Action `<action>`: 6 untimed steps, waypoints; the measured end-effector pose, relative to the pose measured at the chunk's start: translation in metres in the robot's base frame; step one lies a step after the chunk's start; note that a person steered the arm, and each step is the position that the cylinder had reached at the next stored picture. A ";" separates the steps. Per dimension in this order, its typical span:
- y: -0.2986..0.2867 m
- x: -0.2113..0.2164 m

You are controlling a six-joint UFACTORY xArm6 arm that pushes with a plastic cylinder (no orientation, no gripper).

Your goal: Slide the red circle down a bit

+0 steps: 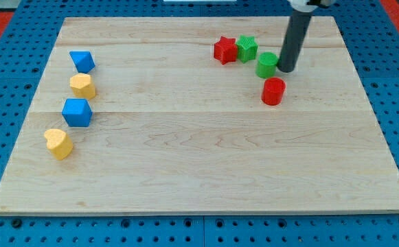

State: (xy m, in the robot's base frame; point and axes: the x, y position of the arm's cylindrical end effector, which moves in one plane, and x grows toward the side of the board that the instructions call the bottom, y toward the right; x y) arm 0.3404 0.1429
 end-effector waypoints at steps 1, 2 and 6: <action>-0.024 -0.006; -0.028 -0.013; 0.023 0.104</action>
